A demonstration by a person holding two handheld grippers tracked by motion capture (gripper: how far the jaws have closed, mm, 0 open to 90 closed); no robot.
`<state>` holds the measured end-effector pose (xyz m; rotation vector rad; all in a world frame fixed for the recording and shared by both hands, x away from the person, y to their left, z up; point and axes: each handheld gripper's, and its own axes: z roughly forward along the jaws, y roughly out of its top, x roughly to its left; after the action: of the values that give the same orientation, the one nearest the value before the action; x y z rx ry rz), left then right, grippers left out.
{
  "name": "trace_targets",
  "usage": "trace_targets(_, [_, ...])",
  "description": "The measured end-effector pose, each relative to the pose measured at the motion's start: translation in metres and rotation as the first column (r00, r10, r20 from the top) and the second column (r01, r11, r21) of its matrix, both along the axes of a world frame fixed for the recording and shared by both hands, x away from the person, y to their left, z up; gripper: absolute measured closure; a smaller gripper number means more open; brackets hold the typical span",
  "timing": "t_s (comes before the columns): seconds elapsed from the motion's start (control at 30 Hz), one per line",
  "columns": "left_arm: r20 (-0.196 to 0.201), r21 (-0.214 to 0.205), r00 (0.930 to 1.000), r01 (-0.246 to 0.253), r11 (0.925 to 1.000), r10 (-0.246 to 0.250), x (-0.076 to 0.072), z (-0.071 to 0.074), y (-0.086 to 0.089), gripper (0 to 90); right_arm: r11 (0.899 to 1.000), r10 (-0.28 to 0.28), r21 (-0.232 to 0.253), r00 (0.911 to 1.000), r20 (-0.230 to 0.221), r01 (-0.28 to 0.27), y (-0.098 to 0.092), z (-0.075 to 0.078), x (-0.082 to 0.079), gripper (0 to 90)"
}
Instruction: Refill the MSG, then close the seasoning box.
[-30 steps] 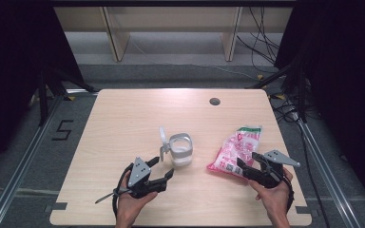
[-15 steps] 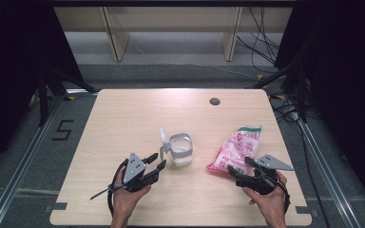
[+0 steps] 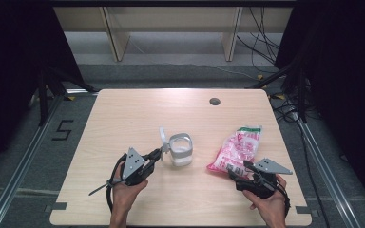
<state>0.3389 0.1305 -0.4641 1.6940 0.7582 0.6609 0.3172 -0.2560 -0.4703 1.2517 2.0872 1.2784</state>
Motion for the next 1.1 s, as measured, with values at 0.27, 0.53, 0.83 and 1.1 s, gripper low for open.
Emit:
trace_targets(0.27, [-0.005,0.019,1.0,-0.008,0.9998,0.008,0.001,0.005,0.002,89.3,0.999,0.039,0.006,0.9992,-0.001,-0.039,0.005,0.0,-0.003,29.5])
trace_targets(0.53, [0.024,0.047,0.9997,-0.004,0.9989,0.003,0.006,0.009,0.002,89.4,0.999,0.032,0.004,0.9995,0.0,-0.032,0.004,0.0,-0.005,30.2])
trace_targets(0.83, [0.04,0.052,0.9991,-0.013,0.9985,0.011,0.009,0.015,0.002,89.5,1.0,0.021,0.012,0.9998,0.008,-0.021,0.007,0.0,-0.007,31.2])
trace_targets(1.1, [0.041,0.06,0.9991,-0.014,0.9981,0.012,0.01,0.015,0.003,89.6,0.999,0.045,0.002,0.999,-0.004,-0.045,0.007,0.0,-0.01,31.4])
